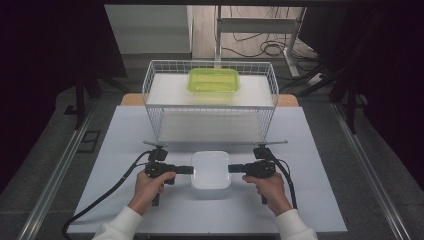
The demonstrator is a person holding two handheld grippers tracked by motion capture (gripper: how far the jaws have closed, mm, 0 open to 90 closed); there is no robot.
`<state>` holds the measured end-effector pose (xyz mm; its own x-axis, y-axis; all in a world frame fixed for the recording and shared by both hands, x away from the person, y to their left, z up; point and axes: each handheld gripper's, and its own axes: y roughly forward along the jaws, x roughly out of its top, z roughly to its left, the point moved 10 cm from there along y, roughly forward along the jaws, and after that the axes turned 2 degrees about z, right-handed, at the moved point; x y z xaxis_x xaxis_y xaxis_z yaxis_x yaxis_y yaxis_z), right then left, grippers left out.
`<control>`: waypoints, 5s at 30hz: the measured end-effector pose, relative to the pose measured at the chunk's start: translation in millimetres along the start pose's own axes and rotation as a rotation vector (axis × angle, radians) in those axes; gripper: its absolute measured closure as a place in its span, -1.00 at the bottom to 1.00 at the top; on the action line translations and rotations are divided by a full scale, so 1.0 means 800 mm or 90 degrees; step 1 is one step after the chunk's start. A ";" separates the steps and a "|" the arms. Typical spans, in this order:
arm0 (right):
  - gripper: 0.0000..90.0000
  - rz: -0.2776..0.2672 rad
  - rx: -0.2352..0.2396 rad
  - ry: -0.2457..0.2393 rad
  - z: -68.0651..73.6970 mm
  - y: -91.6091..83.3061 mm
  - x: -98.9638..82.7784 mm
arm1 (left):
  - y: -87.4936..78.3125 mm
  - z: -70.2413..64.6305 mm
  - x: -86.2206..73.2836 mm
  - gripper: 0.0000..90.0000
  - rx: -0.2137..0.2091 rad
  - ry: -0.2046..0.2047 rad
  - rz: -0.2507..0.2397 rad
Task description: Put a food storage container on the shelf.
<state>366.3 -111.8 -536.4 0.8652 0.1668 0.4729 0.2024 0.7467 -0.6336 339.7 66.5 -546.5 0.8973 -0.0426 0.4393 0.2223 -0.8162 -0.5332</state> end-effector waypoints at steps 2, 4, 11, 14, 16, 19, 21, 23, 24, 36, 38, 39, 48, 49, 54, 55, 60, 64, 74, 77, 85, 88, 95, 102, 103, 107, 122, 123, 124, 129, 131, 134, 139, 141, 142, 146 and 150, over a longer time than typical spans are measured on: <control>0.71 0.001 0.001 -0.002 0.000 -0.001 0.000 | 0.000 0.000 0.000 0.77 0.001 0.006 0.000; 0.72 0.001 -0.001 -0.007 0.000 -0.001 0.000 | 0.000 0.000 -0.001 0.77 0.003 0.010 -0.001; 0.72 -0.007 0.001 -0.021 0.005 -0.005 0.002 | -0.004 -0.003 0.002 0.77 0.002 0.019 -0.008; 0.72 -0.012 -0.004 -0.036 0.010 -0.008 0.005 | -0.007 -0.006 0.003 0.77 0.004 0.025 -0.014; 0.72 -0.016 -0.006 -0.047 0.014 -0.011 0.006 | -0.010 -0.010 0.004 0.77 0.007 0.029 -0.019; 0.72 -0.024 -0.009 -0.060 0.019 -0.014 0.009 | -0.015 -0.015 0.007 0.77 0.014 0.041 -0.028; 0.72 -0.030 -0.007 -0.066 0.021 -0.017 0.010 | -0.018 -0.018 0.009 0.77 0.016 0.047 -0.031; 0.72 -0.035 -0.005 -0.074 0.025 -0.019 0.012 | -0.021 -0.021 0.011 0.77 0.013 0.048 -0.040; 0.72 -0.038 -0.003 -0.077 0.027 -0.020 0.013 | -0.023 -0.022 0.012 0.77 0.010 0.048 -0.040; 0.72 -0.055 -0.019 -0.138 0.051 -0.036 0.024 | -0.039 -0.039 0.025 0.75 0.029 0.085 -0.062; 0.72 -0.059 -0.021 -0.143 0.052 -0.041 0.026 | -0.039 -0.042 0.028 0.75 0.028 0.089 -0.062; 0.72 -0.061 -0.021 -0.145 0.053 -0.042 0.027 | -0.040 -0.044 0.030 0.75 0.028 0.091 -0.063; 0.72 -0.086 -0.015 -0.169 0.069 -0.059 0.042 | -0.056 -0.062 0.046 0.75 0.030 0.117 -0.083; 0.72 -0.089 -0.015 -0.174 0.071 -0.061 0.044 | -0.059 -0.064 0.048 0.75 0.029 0.120 -0.087; 0.72 -0.103 -0.013 -0.198 0.087 -0.071 0.057 | -0.073 -0.074 0.057 0.75 0.027 0.134 -0.103; 0.72 -0.107 -0.013 -0.205 0.090 -0.074 0.059 | -0.075 -0.076 0.059 0.75 0.026 0.137 -0.106; 0.72 -0.119 -0.013 -0.222 0.105 -0.084 0.071 | -0.086 -0.087 0.069 0.75 0.025 0.146 -0.119; 0.71 -0.128 -0.013 -0.233 0.112 -0.091 0.079 | -0.093 -0.094 0.078 0.75 0.022 0.151 -0.127; 0.72 -0.158 -0.012 -0.248 0.130 -0.112 0.102 | -0.111 -0.118 0.104 0.75 0.030 0.184 -0.141; 0.72 -0.169 -0.015 -0.252 0.135 -0.117 0.108 | -0.116 -0.125 0.111 0.75 0.034 0.194 -0.147; 0.72 -0.193 -0.015 -0.265 0.150 -0.133 0.133 | -0.132 -0.142 0.137 0.75 0.036 0.211 -0.162; 0.72 -0.200 -0.009 -0.266 0.155 -0.138 0.145 | -0.138 -0.145 0.149 0.75 0.034 0.213 -0.166; 0.72 -0.208 -0.007 -0.262 0.162 -0.142 0.178 | -0.150 -0.148 0.179 0.75 0.035 0.208 -0.174; 0.72 -0.218 -0.005 -0.256 0.164 -0.146 0.206 | -0.155 -0.151 0.208 0.75 0.038 0.212 -0.175; 0.72 -0.219 -0.005 -0.255 0.164 -0.147 0.210 | -0.155 -0.151 0.212 0.75 0.040 0.213 -0.174; 0.72 -0.221 -0.001 -0.252 0.162 -0.150 0.222 | -0.157 -0.156 0.224 0.75 0.043 0.219 -0.178; 0.72 -0.211 0.006 -0.210 0.143 -0.147 0.277 | -0.153 -0.147 0.283 0.75 0.055 0.188 -0.157; 0.72 -0.211 0.008 -0.207 0.141 -0.146 0.281 | -0.153 -0.145 0.288 0.75 0.057 0.187 -0.155; 0.72 -0.210 0.010 -0.200 0.139 -0.145 0.285 | -0.153 -0.144 0.293 0.75 0.059 0.182 -0.155; 0.72 -0.206 0.014 -0.179 0.130 -0.142 0.304 | -0.148 -0.139 0.312 0.75 0.061 0.169 -0.147; 0.72 -0.198 0.016 -0.167 0.124 -0.140 0.311 | -0.144 -0.135 0.318 0.75 0.053 0.154 -0.143; 0.72 -0.191 0.013 -0.160 0.117 -0.138 0.318 | -0.138 -0.130 0.325 0.75 0.044 0.141 -0.140; 0.72 -0.174 0.016 -0.142 0.109 -0.136 0.325 | -0.134 -0.124 0.332 0.75 0.030 0.118 -0.128; 0.72 -0.169 0.022 -0.134 0.108 -0.135 0.327 | -0.135 -0.123 0.333 0.75 0.026 0.113 -0.126; 0.72 -0.167 0.025 -0.129 0.108 -0.134 0.328 | -0.135 -0.123 0.333 0.75 0.022 0.107 -0.123; 0.72 -0.159 0.031 -0.105 0.106 -0.134 0.330 | -0.136 -0.123 0.333 0.76 0.014 0.097 -0.119; 0.72 -0.152 0.032 -0.095 0.105 -0.134 0.328 | -0.136 -0.124 0.331 0.76 0.012 0.095 -0.117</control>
<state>532.9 -93.9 -293.0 0.7181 0.0721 0.6922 0.3667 0.8062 -0.4643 515.4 87.0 -300.2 0.7750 0.0197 0.6316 0.3849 -0.8074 -0.4472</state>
